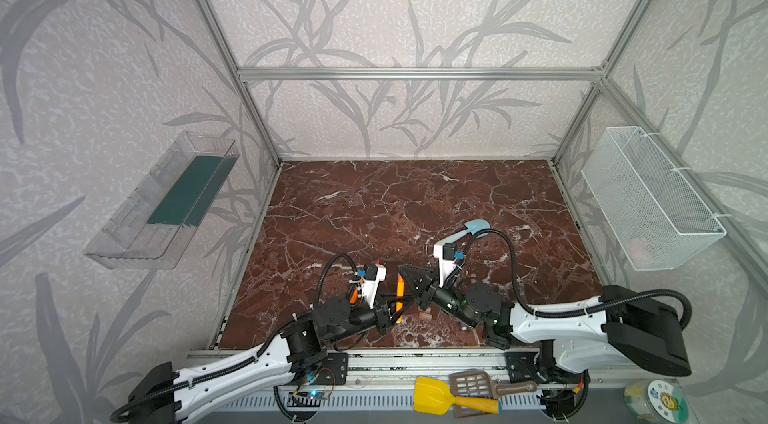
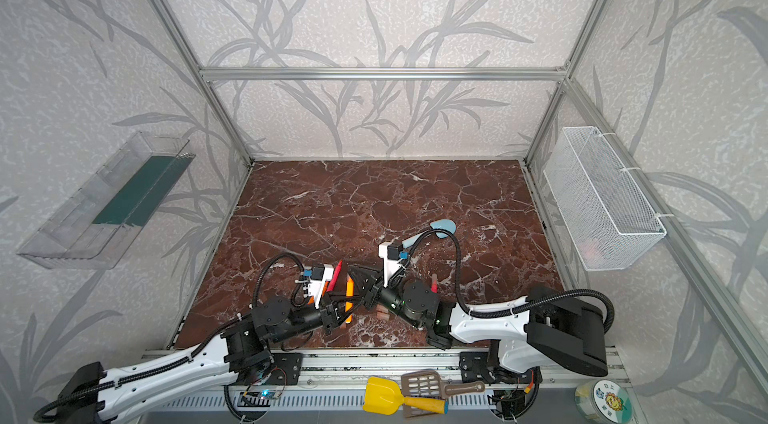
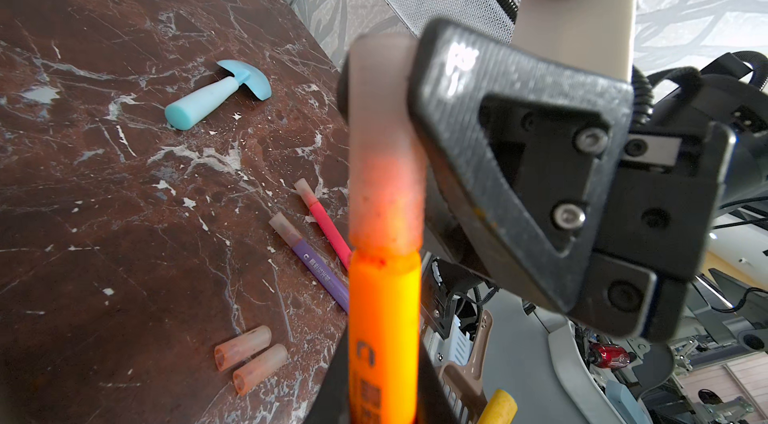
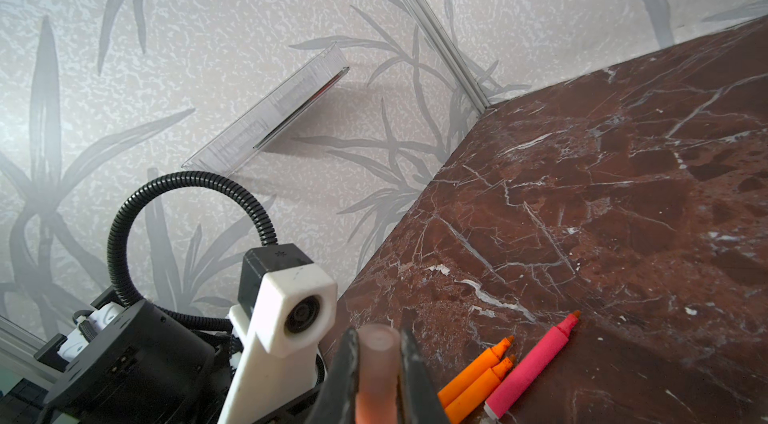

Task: Insert the pens into the pen caps
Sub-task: 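Lower the cap onto the orange marker tip held by the left gripper, then press the pale pink cap down onto the orange marker with the right gripper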

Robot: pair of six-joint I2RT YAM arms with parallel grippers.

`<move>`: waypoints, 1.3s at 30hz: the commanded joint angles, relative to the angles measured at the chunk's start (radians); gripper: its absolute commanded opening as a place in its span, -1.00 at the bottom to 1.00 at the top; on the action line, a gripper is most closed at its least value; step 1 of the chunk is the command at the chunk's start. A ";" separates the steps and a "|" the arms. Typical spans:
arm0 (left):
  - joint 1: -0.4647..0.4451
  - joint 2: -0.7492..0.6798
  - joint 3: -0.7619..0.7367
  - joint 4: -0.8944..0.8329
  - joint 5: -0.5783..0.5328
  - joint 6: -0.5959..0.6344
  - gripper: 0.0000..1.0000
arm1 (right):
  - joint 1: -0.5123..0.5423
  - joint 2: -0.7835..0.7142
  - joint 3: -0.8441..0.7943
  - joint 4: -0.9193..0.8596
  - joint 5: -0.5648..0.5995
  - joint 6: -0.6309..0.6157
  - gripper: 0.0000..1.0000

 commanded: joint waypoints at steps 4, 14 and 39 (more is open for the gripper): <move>0.013 -0.020 0.005 0.100 -0.040 -0.014 -1.00 | 0.047 -0.035 -0.020 -0.083 -0.095 -0.049 -0.75; 0.013 -0.013 0.009 0.097 -0.044 -0.010 -1.00 | 0.046 -0.233 -0.034 -0.280 -0.017 -0.116 -0.16; 0.010 0.080 0.095 -0.025 -0.026 0.109 -1.00 | -0.023 -0.116 0.352 -0.807 0.103 0.004 0.00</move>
